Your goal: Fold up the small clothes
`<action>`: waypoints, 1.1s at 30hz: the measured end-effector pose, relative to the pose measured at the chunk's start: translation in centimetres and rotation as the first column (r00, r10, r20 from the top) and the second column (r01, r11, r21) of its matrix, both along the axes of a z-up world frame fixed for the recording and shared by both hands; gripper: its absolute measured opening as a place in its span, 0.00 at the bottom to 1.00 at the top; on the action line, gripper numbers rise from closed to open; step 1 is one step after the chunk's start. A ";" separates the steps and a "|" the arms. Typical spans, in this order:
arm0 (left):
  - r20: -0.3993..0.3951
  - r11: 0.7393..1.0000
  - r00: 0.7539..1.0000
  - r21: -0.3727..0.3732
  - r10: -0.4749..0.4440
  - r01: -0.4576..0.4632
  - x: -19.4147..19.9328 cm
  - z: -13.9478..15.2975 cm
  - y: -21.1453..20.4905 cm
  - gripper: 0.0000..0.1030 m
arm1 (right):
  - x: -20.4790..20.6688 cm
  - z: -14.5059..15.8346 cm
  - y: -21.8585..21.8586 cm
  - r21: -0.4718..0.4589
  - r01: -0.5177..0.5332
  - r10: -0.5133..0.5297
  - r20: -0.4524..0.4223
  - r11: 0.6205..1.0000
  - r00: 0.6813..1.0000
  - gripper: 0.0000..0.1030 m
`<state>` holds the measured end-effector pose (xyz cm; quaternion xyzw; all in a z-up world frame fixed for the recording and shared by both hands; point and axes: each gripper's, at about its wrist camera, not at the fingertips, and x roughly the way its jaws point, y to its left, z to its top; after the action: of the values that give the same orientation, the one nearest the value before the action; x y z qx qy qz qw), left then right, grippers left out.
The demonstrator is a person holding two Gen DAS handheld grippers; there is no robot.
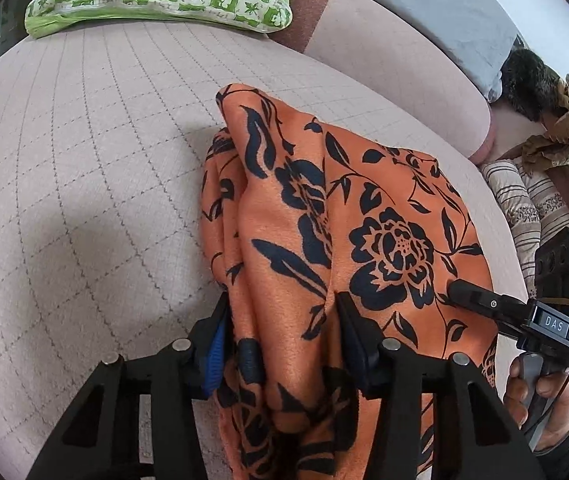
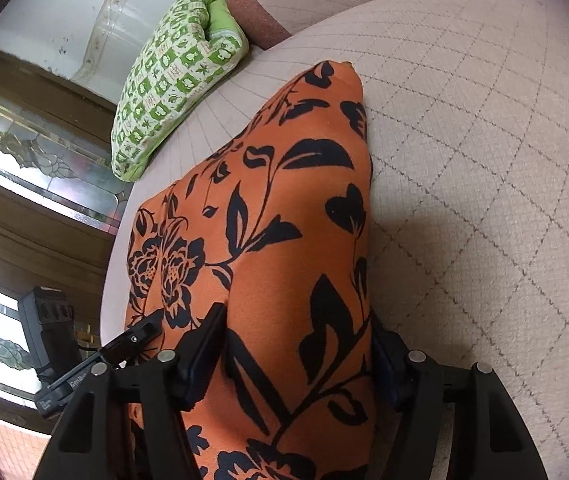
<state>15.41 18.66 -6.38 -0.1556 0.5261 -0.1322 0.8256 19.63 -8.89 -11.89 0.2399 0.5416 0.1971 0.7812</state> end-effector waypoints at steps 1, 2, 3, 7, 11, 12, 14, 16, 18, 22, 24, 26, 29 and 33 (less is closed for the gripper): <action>0.001 1.000 1.000 0.002 -0.001 0.001 0.3 0.0 -0.5 0.46 | -0.2 0.2 0.1 -0.010 -0.004 0.004 0.007 1.000 1.000 0.64; 0.002 1.000 1.000 0.003 -0.002 0.002 0.3 0.0 -0.6 0.45 | -0.2 0.5 0.4 -0.021 -0.012 0.012 0.019 1.000 1.000 0.62; 0.005 1.000 1.000 0.006 -0.002 0.002 0.3 0.2 -0.7 0.43 | -0.3 0.7 0.4 -0.028 -0.017 0.018 0.027 0.999 0.999 0.60; 0.024 1.000 1.000 0.028 -0.003 0.003 0.1 1.1 -1.6 0.33 | -0.7 2.7 1.0 -0.073 -0.066 0.072 0.083 0.995 0.994 0.51; 0.071 1.000 0.997 0.014 -0.012 0.011 -0.6 3.2 -2.5 0.30 | -1.2 4.9 1.1 -0.074 -0.094 0.103 0.134 0.993 0.986 0.45; 0.092 1.000 0.996 0.012 -0.018 0.017 -0.9 4.2 -3.0 0.30 | -1.5 5.7 1.0 -0.085 -0.099 0.111 0.153 0.991 0.982 0.45; 0.127 1.000 0.992 0.009 -0.026 0.025 -1.3 5.7 -3.8 0.30 | -1.9 7.3 0.3 -0.089 -0.094 0.110 0.192 0.992 0.975 0.45; 0.157 0.999 0.987 -0.002 -0.032 0.032 -1.5 7.1 -4.6 0.30 | -2.3 9.1 -0.9 -0.092 -0.085 0.104 0.232 0.992 0.967 0.45; 0.192 0.999 0.980 0.000 -0.043 0.044 -1.6 8.6 -5.8 0.30 | -2.8 10.3 -1.4 -0.101 -0.080 0.104 0.263 0.992 0.959 0.45; 0.239 0.997 0.968 0.009 -0.080 0.081 -1.1 11.2 -8.2 0.30 | -3.3 11.2 -2.1 -0.105 -0.050 0.080 0.306 0.993 0.949 0.45; 0.255 0.995 0.962 0.011 -0.096 0.097 -1.1 12.0 -9.0 0.30 | -3.2 11.0 -2.3 -0.102 -0.037 0.067 0.314 0.994 0.947 0.45; 0.266 0.994 0.958 0.016 -0.112 0.112 -0.7 12.6 -9.9 0.30 | -2.8 10.7 -2.5 -0.099 -0.026 0.057 0.320 0.995 0.946 0.45; 0.273 0.992 0.954 0.014 -0.125 0.126 0.1 12.6 -10.7 0.30 | -1.7 10.3 -4.0 -0.090 -0.008 0.036 0.320 0.996 0.947 0.45; 0.260 0.989 0.955 0.004 -0.143 0.146 1.2 11.4 -12.1 0.30 | -0.7 9.3 -6.8 -0.084 0.008 0.017 0.297 0.996 0.955 0.45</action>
<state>16.56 6.51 5.07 -0.1043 0.4222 -0.2154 0.8744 18.93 -15.70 -2.58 0.1730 0.4264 0.2095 0.8628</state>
